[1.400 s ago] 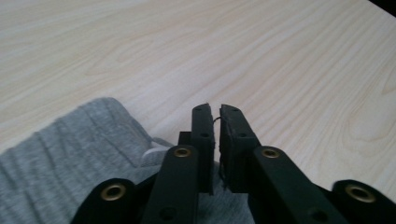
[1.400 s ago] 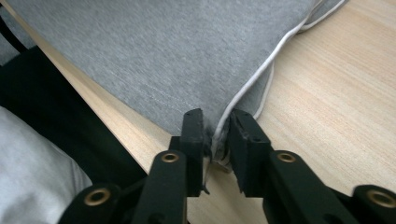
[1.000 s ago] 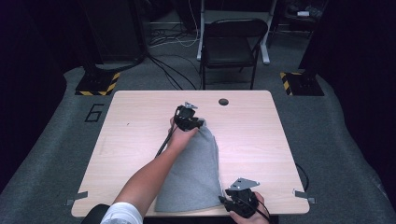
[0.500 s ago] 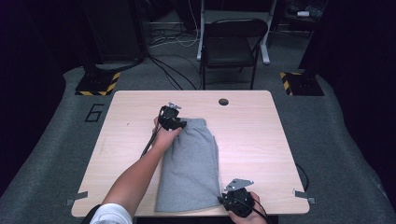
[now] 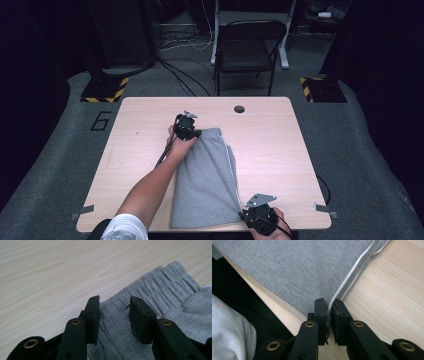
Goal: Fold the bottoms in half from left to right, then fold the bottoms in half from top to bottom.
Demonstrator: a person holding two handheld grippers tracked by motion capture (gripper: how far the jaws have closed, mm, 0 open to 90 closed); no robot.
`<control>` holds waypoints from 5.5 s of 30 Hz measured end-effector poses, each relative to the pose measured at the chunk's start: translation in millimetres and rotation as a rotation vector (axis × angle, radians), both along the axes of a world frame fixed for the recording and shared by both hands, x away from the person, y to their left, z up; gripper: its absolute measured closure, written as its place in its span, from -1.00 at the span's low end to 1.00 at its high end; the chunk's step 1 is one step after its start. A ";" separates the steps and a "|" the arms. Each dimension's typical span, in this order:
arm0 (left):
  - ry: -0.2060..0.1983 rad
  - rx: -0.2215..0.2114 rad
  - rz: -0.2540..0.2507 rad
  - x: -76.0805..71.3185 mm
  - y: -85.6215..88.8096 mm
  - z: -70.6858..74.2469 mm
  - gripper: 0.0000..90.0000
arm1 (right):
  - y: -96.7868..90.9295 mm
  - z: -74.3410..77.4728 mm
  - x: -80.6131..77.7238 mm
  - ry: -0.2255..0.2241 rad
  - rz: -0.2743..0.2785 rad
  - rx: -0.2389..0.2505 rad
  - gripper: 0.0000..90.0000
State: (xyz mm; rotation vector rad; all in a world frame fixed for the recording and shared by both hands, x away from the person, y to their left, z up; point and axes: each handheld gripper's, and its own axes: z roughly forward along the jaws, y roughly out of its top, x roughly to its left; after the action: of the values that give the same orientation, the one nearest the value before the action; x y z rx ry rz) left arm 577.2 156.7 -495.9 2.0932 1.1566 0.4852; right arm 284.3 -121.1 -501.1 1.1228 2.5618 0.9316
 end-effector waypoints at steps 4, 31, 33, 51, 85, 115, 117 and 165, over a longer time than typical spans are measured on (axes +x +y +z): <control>-0.003 -0.007 -0.001 1.2 -0.9 -1.3 0.34 | -2.2 0.4 -0.8 0.000 -0.005 0.002 0.84; -0.045 -0.047 0.002 -36.0 24.4 33.3 0.21 | 6.8 25.0 34.9 -0.092 0.003 0.084 0.35; -0.054 -0.060 -0.006 -40.7 27.9 36.1 0.20 | 7.7 26.3 41.5 -0.087 0.006 0.072 0.34; -0.034 -0.153 -0.016 -68.3 56.2 40.3 0.12 | 22.4 22.2 112.9 -0.106 -0.029 0.077 0.15; -0.012 -0.186 -0.054 -137.6 82.2 15.2 0.11 | 28.2 -5.6 190.6 -0.016 -0.171 0.057 0.80; 0.042 -0.213 -0.036 -137.7 79.4 14.1 0.05 | 24.4 12.4 184.0 -0.089 -0.157 0.079 0.16; 0.045 -0.218 -0.030 -138.0 78.8 15.4 0.05 | 27.8 16.0 182.2 -0.106 -0.146 0.078 0.12; 0.068 -0.207 -0.098 -70.0 46.6 32.7 0.15 | 50.8 60.3 225.6 -0.088 -0.023 0.036 0.28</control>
State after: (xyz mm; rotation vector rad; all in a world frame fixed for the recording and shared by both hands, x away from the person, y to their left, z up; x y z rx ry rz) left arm 507.2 203.3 -463.2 1.9879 1.0874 0.2398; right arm 509.9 -70.4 -440.8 1.0923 2.4667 1.0029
